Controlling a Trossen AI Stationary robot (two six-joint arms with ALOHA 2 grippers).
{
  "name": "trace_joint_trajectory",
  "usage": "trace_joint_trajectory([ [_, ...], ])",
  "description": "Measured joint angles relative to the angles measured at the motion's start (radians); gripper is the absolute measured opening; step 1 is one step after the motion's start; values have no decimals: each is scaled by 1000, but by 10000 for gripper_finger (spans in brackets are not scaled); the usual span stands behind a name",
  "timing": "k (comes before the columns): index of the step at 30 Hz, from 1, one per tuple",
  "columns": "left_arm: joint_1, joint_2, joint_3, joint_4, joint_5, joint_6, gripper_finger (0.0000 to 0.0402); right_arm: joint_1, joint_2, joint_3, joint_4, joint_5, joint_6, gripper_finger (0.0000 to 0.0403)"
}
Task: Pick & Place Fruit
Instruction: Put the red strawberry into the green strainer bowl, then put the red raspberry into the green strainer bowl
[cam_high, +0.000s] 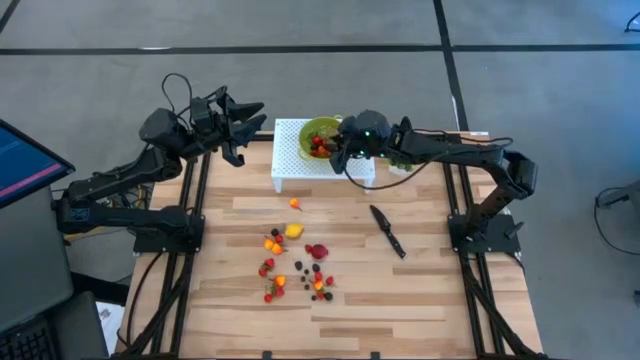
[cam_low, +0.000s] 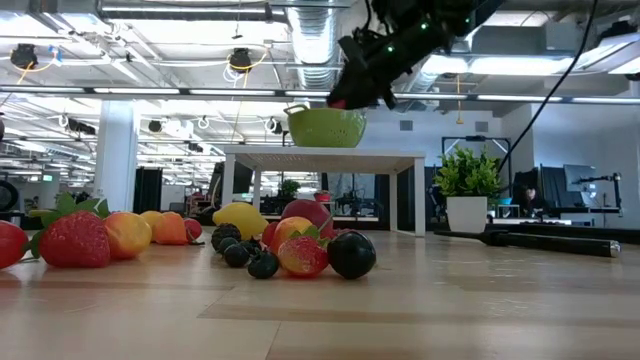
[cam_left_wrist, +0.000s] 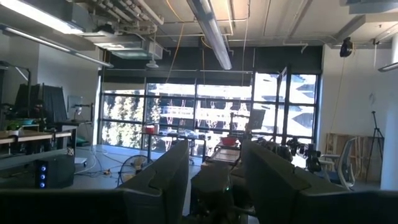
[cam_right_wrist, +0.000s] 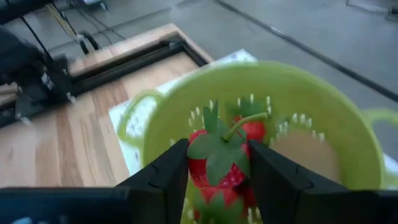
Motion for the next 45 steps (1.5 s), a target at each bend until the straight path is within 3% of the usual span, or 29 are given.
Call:
trace_joint_trajectory([
  [18,0,0,0,0,0,0,142,-11,46,2,48,-3,0,234],
  [27,0,0,0,0,0,0,142,44,3,75,51,-79,-31,217],
  [38,0,0,0,0,0,0,142,244,-28,212,29,-103,-151,187],
  [45,0,0,0,0,0,0,142,356,-29,245,-83,-103,-158,173],
])
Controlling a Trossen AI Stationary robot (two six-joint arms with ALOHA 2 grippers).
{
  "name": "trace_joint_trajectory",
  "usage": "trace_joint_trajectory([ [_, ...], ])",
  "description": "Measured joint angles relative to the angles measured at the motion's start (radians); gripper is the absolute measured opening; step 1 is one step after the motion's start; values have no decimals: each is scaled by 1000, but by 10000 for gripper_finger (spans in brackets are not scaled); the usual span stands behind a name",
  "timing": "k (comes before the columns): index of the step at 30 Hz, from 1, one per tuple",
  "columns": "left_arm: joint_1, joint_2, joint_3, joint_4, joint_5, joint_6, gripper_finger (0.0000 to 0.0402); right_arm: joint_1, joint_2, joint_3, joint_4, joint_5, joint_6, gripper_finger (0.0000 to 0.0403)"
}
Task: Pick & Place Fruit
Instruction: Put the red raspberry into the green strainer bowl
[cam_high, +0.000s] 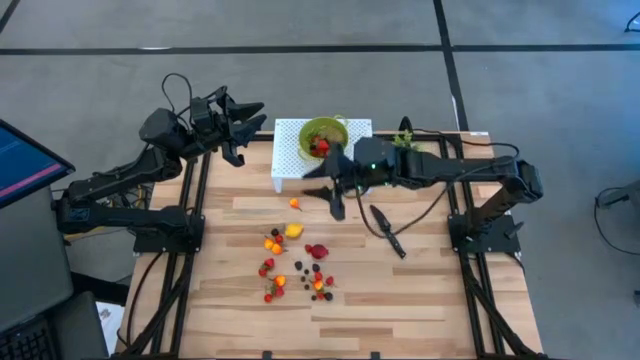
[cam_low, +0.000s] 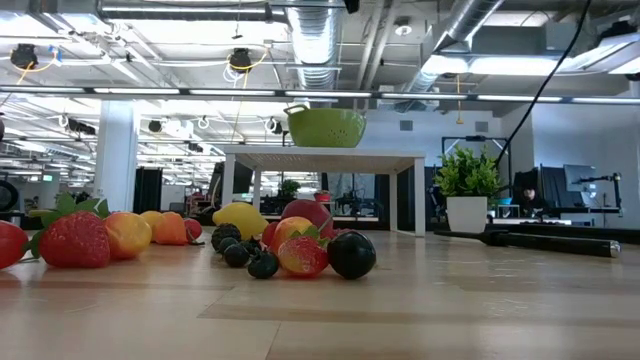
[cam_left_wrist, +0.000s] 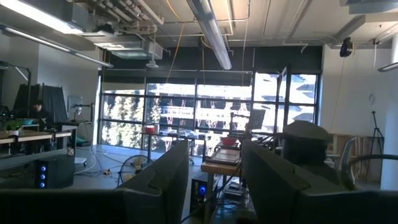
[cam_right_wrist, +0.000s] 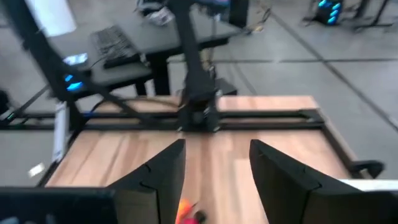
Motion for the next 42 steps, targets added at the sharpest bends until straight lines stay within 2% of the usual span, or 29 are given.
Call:
trace_joint_trajectory([
  [14,0,0,0,0,0,0,142,162,0,0,-182,3,157,154],
  [22,0,0,0,0,0,0,142,205,0,0,-301,4,264,141],
  [30,0,0,0,0,0,0,142,256,10,0,-323,8,316,127],
  [37,0,0,0,0,0,0,142,307,9,0,-358,109,309,115],
  [42,0,0,0,0,0,0,142,342,9,0,-398,139,316,111],
])
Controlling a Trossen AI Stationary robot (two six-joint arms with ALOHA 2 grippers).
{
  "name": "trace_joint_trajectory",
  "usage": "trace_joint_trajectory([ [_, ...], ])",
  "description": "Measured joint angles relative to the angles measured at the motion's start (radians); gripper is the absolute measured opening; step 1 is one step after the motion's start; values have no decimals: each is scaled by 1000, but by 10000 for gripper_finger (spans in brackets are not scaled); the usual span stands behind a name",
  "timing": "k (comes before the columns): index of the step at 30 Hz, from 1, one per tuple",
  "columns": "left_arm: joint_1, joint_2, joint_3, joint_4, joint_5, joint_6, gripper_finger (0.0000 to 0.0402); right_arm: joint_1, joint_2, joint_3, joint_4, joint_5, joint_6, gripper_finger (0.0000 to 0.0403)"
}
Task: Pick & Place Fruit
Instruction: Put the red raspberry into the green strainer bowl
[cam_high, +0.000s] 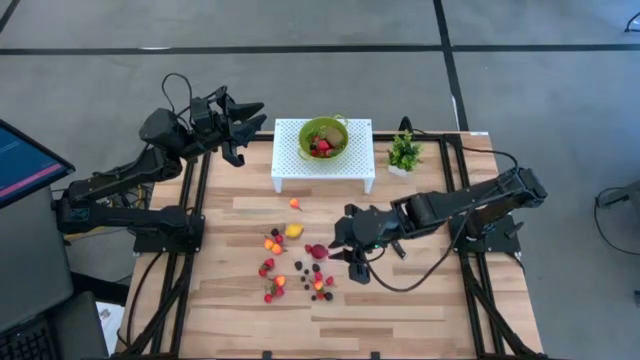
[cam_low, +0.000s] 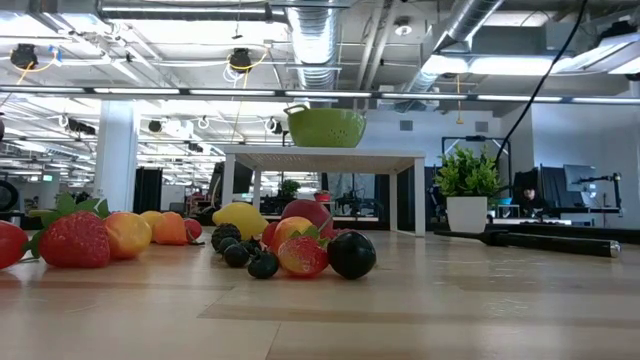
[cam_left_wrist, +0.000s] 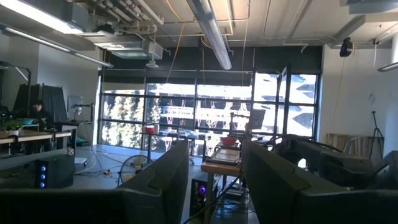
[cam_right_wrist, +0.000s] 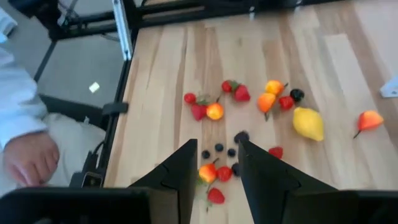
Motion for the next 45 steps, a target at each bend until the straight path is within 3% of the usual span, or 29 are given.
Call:
trace_joint_trajectory([
  [7,0,0,0,0,0,0,142,28,0,-7,-70,4,-26,112],
  [12,0,0,0,0,0,0,142,41,2,-81,-90,-1,-172,112],
  [28,0,0,0,0,0,0,142,34,2,-132,16,-4,-403,113],
  [40,0,0,0,0,0,0,142,38,173,-118,38,-61,-486,115],
  [45,0,0,0,8,0,0,142,37,243,-99,38,-65,-481,155],
])
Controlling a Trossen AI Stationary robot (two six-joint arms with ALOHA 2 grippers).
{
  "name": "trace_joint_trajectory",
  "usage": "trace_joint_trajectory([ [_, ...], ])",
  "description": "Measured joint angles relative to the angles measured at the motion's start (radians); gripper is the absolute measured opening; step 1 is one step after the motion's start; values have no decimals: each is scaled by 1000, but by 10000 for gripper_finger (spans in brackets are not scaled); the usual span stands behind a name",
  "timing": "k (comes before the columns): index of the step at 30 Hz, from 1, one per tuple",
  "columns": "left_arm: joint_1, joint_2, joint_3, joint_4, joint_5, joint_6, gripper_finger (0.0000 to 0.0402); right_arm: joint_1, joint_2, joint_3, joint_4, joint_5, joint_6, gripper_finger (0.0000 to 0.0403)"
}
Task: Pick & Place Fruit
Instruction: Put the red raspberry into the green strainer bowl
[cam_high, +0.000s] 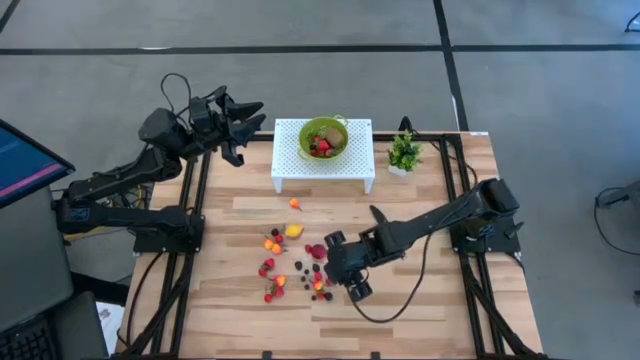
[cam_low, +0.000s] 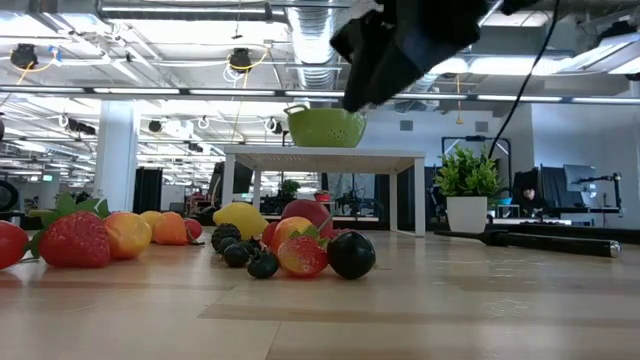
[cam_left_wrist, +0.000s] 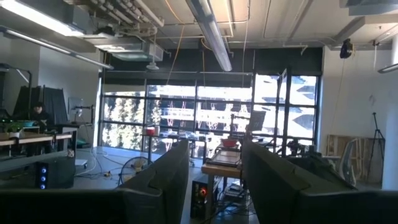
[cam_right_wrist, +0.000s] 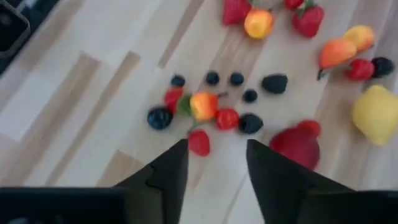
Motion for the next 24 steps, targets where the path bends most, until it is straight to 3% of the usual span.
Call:
trace_joint_trajectory([
  [9,0,0,0,1,0,0,142,4,102,20,25,3,62,248],
  [24,0,0,0,3,0,0,142,9,198,16,33,10,58,255],
])
